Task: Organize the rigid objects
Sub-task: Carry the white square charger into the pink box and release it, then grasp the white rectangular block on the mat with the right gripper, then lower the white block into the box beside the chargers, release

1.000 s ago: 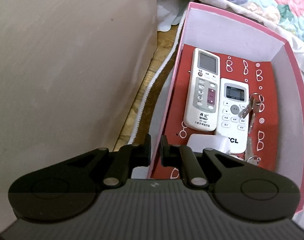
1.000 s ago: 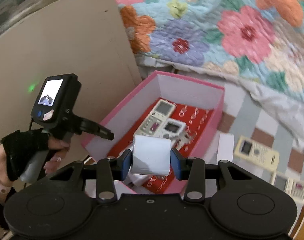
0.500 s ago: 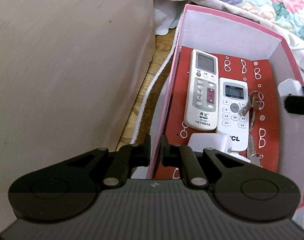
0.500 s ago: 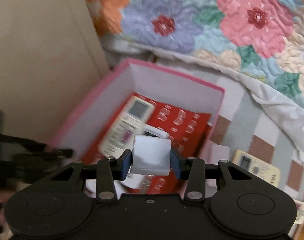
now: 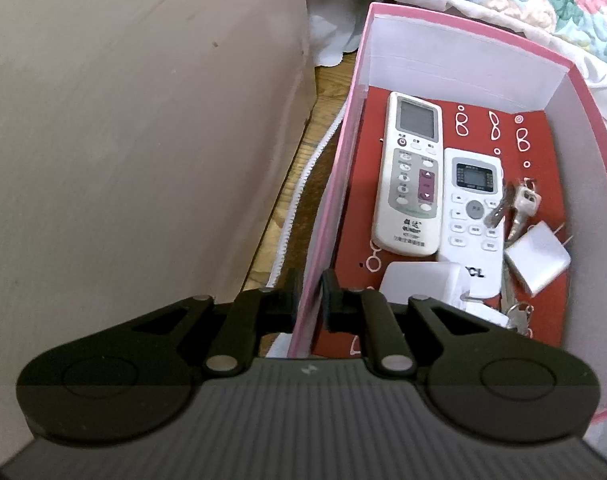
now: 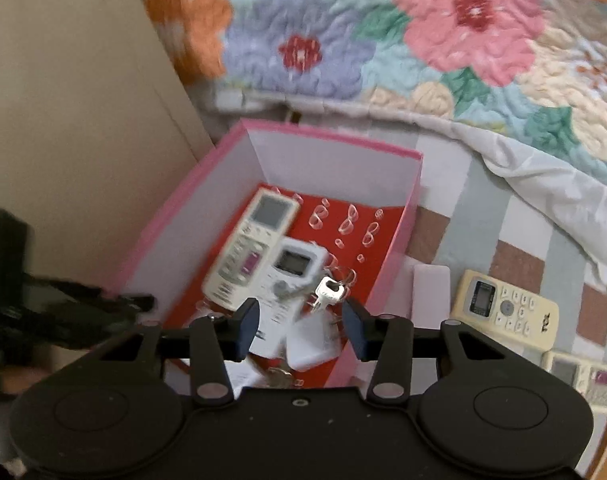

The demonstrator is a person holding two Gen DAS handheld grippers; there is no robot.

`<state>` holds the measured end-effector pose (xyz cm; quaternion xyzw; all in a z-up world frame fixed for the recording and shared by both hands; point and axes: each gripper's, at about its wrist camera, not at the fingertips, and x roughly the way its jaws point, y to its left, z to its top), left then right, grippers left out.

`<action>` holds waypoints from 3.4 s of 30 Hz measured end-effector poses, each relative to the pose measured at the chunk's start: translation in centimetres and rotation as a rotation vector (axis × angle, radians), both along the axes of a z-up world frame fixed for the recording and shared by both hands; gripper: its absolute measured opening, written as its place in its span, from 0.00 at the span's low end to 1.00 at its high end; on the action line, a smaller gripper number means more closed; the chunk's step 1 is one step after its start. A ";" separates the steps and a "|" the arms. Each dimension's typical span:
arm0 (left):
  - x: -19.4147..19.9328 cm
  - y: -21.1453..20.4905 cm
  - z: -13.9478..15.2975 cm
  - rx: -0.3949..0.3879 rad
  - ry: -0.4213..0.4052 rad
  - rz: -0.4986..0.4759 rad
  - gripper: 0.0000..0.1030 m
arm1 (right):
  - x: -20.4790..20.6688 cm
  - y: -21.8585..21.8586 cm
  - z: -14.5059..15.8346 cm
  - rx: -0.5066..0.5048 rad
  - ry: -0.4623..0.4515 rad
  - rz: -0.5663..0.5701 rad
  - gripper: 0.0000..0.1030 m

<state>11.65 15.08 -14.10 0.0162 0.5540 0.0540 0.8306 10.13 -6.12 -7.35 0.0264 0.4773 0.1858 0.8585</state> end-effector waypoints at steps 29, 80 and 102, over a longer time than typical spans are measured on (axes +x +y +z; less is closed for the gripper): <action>0.4 0.1 0.0 0.009 0.042 -0.059 0.11 | 0.3 -8.4 -10.3 -0.052 -0.068 -0.023 0.50; 0.0 -0.5 -0.4 0.081 0.039 -0.068 0.13 | -3.0 -7.5 -2.0 0.040 -0.169 -0.044 0.44; -0.5 -0.2 -0.2 0.065 0.052 -0.096 0.12 | -2.3 1.1 -1.2 -0.006 -0.045 0.087 0.52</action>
